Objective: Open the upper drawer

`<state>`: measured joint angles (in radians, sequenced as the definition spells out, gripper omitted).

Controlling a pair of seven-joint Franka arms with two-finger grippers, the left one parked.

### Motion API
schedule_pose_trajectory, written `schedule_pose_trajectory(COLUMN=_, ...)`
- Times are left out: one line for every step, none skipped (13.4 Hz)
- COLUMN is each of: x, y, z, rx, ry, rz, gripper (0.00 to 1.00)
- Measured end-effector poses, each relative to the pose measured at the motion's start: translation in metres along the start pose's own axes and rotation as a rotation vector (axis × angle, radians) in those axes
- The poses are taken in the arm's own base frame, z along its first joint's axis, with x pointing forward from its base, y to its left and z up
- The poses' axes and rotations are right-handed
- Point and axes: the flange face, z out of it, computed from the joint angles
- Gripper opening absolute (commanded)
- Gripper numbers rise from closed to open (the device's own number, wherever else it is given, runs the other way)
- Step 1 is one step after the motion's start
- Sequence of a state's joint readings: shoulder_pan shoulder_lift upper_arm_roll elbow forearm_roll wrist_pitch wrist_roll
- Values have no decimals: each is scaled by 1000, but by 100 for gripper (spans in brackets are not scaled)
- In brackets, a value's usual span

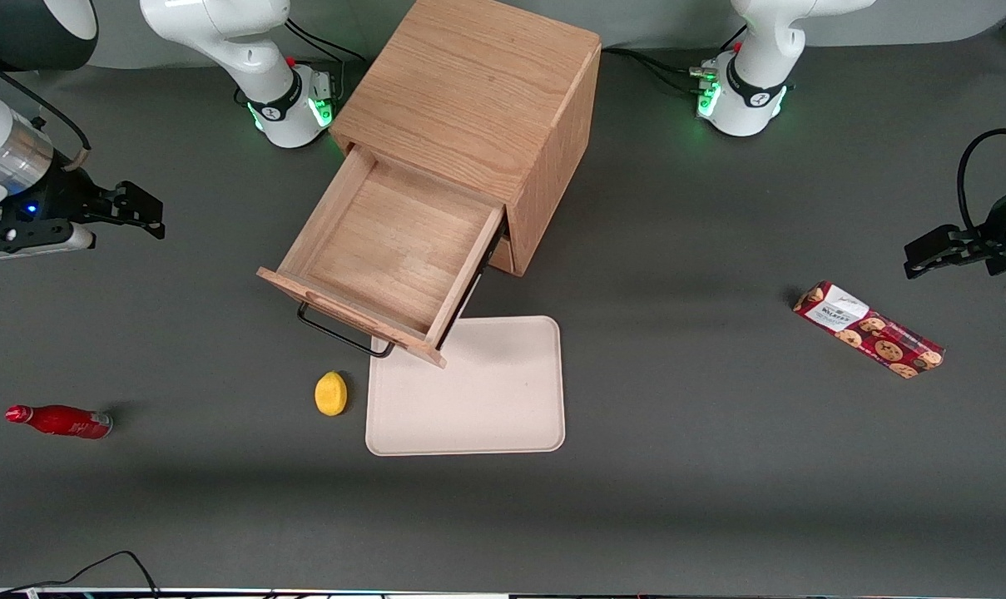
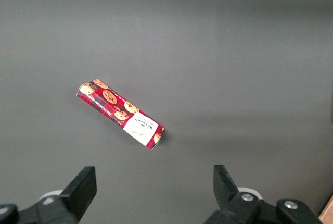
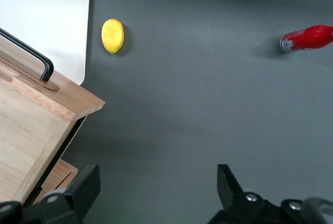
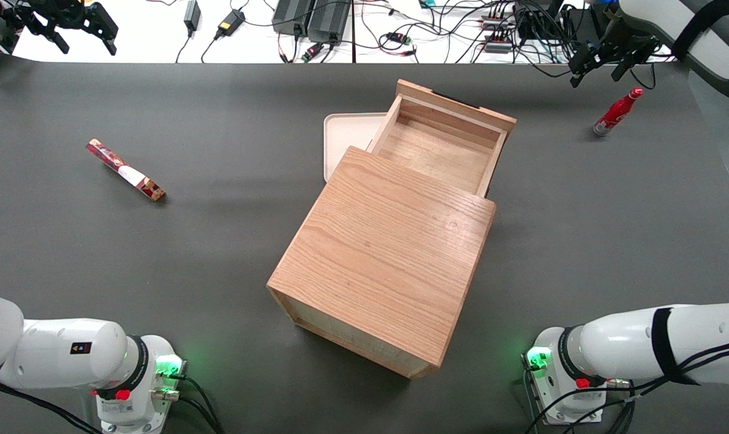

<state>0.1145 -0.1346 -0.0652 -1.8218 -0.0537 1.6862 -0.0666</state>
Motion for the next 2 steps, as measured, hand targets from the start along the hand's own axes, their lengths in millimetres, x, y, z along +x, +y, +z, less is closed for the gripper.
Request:
schedule_pose_trajectory(x=0, y=2, z=-4, rx=0, ry=8, rz=4, gripper=100)
schedule_pose_trajectory(x=1, y=6, z=-7, rx=0, ry=15, rz=10, gripper=100)
